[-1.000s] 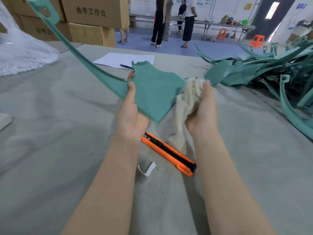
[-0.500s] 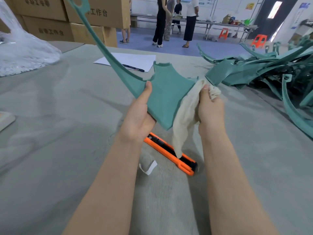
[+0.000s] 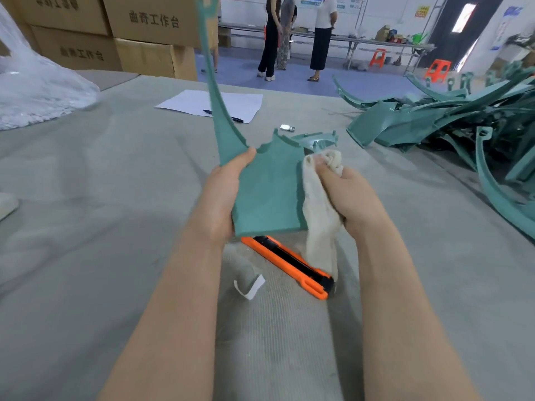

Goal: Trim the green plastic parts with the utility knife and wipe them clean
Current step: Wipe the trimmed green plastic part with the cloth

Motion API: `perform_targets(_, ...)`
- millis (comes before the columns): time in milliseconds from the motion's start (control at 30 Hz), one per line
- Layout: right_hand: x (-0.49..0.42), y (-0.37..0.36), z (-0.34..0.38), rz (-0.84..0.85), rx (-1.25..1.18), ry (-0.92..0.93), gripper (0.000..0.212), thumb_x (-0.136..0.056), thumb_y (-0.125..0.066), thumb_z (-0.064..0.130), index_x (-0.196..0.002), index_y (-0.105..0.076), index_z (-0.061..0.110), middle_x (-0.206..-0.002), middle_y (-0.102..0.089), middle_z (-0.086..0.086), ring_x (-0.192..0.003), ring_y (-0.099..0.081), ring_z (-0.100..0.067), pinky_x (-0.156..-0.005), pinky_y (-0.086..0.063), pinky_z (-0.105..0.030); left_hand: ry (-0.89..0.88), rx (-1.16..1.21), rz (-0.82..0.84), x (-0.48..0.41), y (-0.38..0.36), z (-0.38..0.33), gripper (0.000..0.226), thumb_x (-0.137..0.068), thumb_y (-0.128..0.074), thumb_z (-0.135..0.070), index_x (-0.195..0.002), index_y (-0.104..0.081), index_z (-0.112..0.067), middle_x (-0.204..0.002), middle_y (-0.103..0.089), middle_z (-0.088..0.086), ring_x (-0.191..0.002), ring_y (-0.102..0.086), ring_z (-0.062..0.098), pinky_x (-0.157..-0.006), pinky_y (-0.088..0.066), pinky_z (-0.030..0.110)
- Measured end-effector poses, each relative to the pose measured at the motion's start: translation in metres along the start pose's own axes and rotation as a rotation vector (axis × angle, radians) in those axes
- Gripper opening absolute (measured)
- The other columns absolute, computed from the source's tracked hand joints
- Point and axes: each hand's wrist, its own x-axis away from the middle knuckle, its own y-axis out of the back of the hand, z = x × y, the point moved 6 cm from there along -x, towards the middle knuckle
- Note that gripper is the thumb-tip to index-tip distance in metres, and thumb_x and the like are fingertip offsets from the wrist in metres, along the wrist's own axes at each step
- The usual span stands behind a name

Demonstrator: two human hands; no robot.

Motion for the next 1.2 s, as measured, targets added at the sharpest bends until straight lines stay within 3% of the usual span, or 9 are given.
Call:
perform_targets(133, 0.006, -0.014, 0.014, 0.102, 0.07, 0.177, 0.036, -0.097, -0.054, 0.034, -0.084, -0.055, 0.001, -0.068, -0.052, -0.003, -0.065, -0.049, -0.014, -0.066, -0.042, -0.033, 0.046, -0.068, 0.036, 0.0, 0.002, 0.001, 0.026, -0.09, -0.062, -0.032, -0.106, -0.071, -0.012, -0.099, -0.075, 0.005, -0.089, -0.072, 0.021, -0.075, -0.058, 0.033)
perform_targets(433, -0.001, -0.003, 0.006, -0.191, 0.041, 0.066, 0.035, -0.101, -0.045, 0.035, -0.074, -0.054, 0.014, -0.067, -0.054, 0.0, -0.067, -0.049, -0.016, -0.064, -0.04, -0.03, 0.099, -0.072, 0.044, 0.001, 0.0, 0.005, 0.027, -0.091, -0.061, -0.032, -0.108, -0.07, -0.012, -0.102, -0.074, 0.006, -0.087, -0.072, 0.021, -0.075, -0.058, 0.032)
perform_targets(567, 0.006, -0.02, 0.011, 0.04, 0.054, 0.208, 0.008, -0.099, -0.052, 0.028, -0.101, -0.057, 0.022, -0.084, -0.06, 0.01, -0.074, -0.058, 0.003, -0.065, -0.044, -0.011, 0.146, -0.111, 0.021, 0.0, 0.002, 0.01, 0.021, -0.091, -0.062, -0.03, -0.097, -0.072, -0.013, -0.09, -0.075, 0.005, -0.074, -0.073, 0.018, -0.062, -0.059, 0.027)
perform_targets(633, 0.007, -0.027, 0.011, 0.142, 0.085, 0.233, 0.015, -0.098, -0.055, 0.025, -0.112, -0.056, 0.02, -0.094, -0.062, 0.008, -0.082, -0.058, 0.003, -0.071, -0.046, -0.01, 0.167, -0.109, 0.008, 0.0, 0.005, 0.01, 0.02, -0.091, -0.061, -0.03, -0.091, -0.072, -0.014, -0.082, -0.075, 0.004, -0.066, -0.072, 0.018, -0.054, -0.057, 0.025)
perform_targets(700, 0.006, -0.024, 0.013, 0.101, 0.116, 0.244, 0.014, -0.098, -0.053, 0.022, -0.106, -0.059, 0.011, -0.094, -0.063, -0.002, -0.085, -0.058, -0.013, -0.077, -0.047, -0.024, 0.166, -0.106, 0.008, 0.001, 0.006, 0.009, 0.024, -0.09, -0.06, -0.033, -0.083, -0.074, -0.015, -0.077, -0.075, 0.003, -0.062, -0.072, 0.017, -0.049, -0.054, 0.024)
perform_targets(800, 0.001, -0.013, 0.013, -0.022, 0.153, 0.246, 0.025, -0.1, -0.05, 0.023, -0.079, -0.054, 0.011, -0.07, -0.053, -0.001, -0.067, -0.046, -0.014, -0.066, -0.039, -0.029, 0.174, 0.031, 0.115, 0.002, -0.003, 0.008, 0.04, -0.091, -0.055, -0.042, -0.072, -0.079, -0.015, -0.084, -0.076, 0.006, -0.07, -0.073, 0.019, -0.055, -0.056, 0.026)
perform_targets(967, -0.006, 0.011, 0.003, -0.312, 0.201, 0.076, 0.045, -0.102, -0.041, 0.036, -0.068, -0.052, 0.01, -0.06, -0.048, 0.0, -0.056, -0.04, -0.012, -0.052, -0.031, -0.03, 0.26, 0.331, 0.392, 0.013, -0.024, 0.008, 0.068, -0.081, -0.051, -0.066, -0.114, -0.071, -0.01, -0.122, -0.066, 0.011, -0.109, -0.065, 0.025, -0.092, -0.053, 0.039)
perform_targets(1067, -0.003, 0.02, -0.001, -0.454, 0.077, 0.023, 0.044, -0.102, -0.04, 0.038, -0.064, -0.049, 0.018, -0.062, -0.049, 0.002, -0.056, -0.043, -0.009, -0.053, -0.031, -0.03, 0.182, 0.377, 0.485, 0.02, -0.042, 0.005, 0.075, -0.083, -0.049, -0.064, -0.134, -0.055, -0.01, -0.133, -0.059, 0.011, -0.121, -0.058, 0.025, -0.101, -0.046, 0.039)
perform_targets(1200, -0.006, 0.005, 0.001, -0.347, -0.007, 0.051, 0.02, -0.1, -0.048, 0.027, -0.087, -0.054, 0.013, -0.083, -0.058, -0.005, -0.076, -0.054, -0.018, -0.071, -0.047, -0.034, 0.004, 0.186, 0.238, 0.009, -0.046, 0.014, 0.039, -0.094, -0.054, -0.034, -0.127, -0.058, -0.013, -0.12, -0.068, 0.005, -0.111, -0.064, 0.019, -0.088, -0.054, 0.031)
